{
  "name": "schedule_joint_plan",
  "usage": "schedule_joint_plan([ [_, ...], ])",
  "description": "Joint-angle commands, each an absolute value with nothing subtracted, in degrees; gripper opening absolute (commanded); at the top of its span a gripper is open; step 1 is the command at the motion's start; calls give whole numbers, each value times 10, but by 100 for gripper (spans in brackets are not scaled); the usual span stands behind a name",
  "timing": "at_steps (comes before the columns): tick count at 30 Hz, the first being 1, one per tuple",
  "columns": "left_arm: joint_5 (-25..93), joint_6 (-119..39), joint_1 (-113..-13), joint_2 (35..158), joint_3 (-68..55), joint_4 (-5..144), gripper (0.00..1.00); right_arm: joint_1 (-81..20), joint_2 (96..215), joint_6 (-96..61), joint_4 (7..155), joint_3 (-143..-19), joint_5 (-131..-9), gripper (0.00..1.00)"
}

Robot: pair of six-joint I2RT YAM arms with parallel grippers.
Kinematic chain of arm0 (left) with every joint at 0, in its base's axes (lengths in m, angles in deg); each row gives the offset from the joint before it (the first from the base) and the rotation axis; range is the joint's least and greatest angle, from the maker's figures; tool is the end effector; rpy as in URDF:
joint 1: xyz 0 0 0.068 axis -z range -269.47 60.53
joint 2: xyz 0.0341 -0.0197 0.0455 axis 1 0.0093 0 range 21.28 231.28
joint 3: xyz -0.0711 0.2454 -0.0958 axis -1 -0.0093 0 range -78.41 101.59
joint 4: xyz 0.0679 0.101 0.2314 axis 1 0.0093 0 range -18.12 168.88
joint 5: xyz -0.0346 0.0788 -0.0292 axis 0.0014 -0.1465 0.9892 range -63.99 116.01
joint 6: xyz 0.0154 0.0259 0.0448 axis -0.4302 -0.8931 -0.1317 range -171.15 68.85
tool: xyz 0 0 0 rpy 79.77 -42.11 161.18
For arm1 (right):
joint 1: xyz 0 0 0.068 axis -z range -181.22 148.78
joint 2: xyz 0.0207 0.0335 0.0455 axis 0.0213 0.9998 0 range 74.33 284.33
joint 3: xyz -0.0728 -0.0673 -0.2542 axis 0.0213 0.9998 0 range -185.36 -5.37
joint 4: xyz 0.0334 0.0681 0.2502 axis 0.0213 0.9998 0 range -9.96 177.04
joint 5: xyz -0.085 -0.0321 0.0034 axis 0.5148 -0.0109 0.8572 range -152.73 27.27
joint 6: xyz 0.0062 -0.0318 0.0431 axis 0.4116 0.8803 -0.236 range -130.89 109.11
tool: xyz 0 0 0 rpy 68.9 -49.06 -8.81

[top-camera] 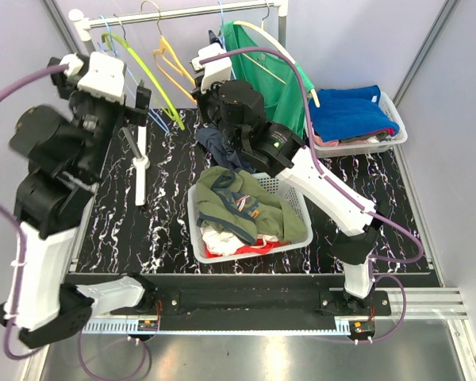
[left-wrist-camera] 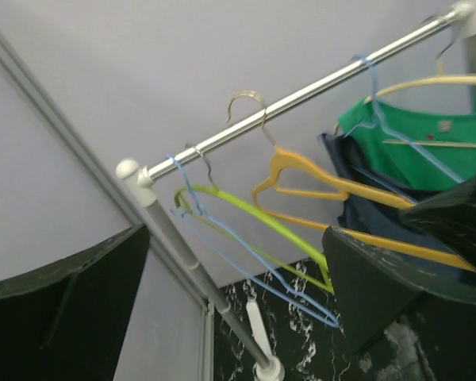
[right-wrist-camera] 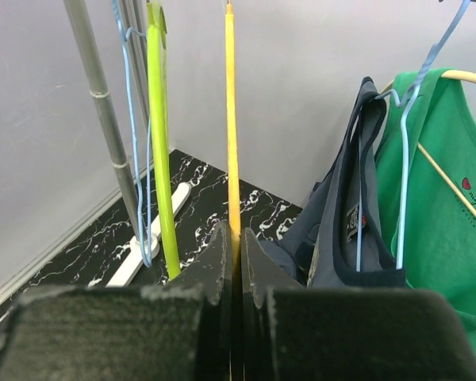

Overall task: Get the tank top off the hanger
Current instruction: Place the hanger at the clothesline.

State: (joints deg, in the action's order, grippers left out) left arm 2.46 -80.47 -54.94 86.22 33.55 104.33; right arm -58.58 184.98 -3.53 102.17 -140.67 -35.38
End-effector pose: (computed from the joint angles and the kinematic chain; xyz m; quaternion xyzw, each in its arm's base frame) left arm 0.1190 -0.0645 0.5996 0.1796 0.5936 0.0895 0.7793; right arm 0.2383 0.3417 0.5219 -0.2152 0.6588 0.1486 0.7054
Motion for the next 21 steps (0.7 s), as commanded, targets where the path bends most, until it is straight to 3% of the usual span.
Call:
schedule_joint_plan([
  [1, 256, -670, -725, 893, 316, 1043, 99, -587, 1822, -25, 974, -1415, -339, 0],
  [7, 555, -531, -890, 925, 233, 1036, 99, -585, 1822, -9, 964, -1406, -324, 0],
  [13, 600, -483, -894, 858, 121, 956, 99, -585, 1837, 2, 945, -1398, -307, 0],
  [21, 542, -483, -894, 796, 30, 927, 99, -586, 1843, -8, 922, -1368, -301, 0],
])
